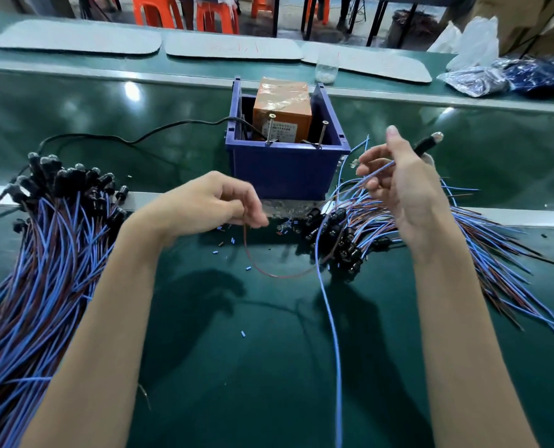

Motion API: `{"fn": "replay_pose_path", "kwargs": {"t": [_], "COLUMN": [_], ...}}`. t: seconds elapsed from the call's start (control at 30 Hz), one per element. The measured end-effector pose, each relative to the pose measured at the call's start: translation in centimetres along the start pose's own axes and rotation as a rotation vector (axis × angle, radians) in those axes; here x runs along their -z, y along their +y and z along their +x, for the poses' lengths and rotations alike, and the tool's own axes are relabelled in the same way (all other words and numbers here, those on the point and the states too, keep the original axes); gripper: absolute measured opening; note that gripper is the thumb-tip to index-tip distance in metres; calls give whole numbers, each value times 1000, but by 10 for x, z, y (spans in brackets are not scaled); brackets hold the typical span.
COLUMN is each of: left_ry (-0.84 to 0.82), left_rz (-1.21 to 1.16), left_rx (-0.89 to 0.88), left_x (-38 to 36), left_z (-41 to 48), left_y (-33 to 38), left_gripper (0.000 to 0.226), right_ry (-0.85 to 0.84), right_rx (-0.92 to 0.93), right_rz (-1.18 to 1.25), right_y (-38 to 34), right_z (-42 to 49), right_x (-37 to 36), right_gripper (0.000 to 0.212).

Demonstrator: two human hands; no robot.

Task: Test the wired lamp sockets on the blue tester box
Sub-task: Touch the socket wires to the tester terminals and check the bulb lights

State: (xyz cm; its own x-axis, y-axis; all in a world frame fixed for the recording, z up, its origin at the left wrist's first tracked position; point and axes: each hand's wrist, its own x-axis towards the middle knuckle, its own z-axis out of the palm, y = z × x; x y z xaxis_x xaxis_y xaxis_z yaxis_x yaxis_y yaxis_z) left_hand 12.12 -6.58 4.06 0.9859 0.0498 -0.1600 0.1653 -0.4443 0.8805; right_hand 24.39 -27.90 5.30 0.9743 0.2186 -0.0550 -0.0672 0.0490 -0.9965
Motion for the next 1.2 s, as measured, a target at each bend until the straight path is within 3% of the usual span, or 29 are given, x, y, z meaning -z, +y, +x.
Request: {"fn": "replay_pose_path", "kwargs": {"t": [0.1, 0.23, 0.33, 0.47, 0.53, 0.63, 0.73, 0.87, 0.93, 1.1, 1.2], "left_ry": [16, 156, 286, 382, 346, 319, 312, 273, 263, 250, 257], "left_rz": [169, 195, 290, 468, 519, 505, 437, 406, 418, 425, 445], "left_rx": [90, 187, 234, 402, 464, 495, 482, 453, 450, 442, 434], "left_x": [4, 15, 24, 31, 31, 29, 27, 28, 29, 29, 28], "left_z": [3, 5, 4, 4, 5, 7, 8, 6, 4, 3, 3], "left_y": [-11, -23, -34, -48, -53, -59, -61, -62, -61, -58, -54], "left_gripper": [38, 25, 17, 28, 35, 31, 23, 19, 17, 11, 10], "right_ry": [115, 165, 262, 554, 556, 492, 394, -233, -413, -364, -311], "right_rx": [100, 253, 449, 954, 1111, 1169, 1054, 328, 148, 91, 147], "right_rz": [165, 267, 87, -363, -455, -554, -766, -1280, -1381, -1354, -1283], "right_y": [-2, -4, -1, -1, 1, 6, 19, 41, 47, 44, 40], "right_z": [0, 2, 2, -1, -2, -1, 7, 16, 16, 16, 17], "right_x": [-1, 0, 0, -3, -4, -5, 3, 14, 13, 11, 12], "right_gripper": [44, 35, 22, 19, 19, 18, 21, 48, 54, 62, 64]}}
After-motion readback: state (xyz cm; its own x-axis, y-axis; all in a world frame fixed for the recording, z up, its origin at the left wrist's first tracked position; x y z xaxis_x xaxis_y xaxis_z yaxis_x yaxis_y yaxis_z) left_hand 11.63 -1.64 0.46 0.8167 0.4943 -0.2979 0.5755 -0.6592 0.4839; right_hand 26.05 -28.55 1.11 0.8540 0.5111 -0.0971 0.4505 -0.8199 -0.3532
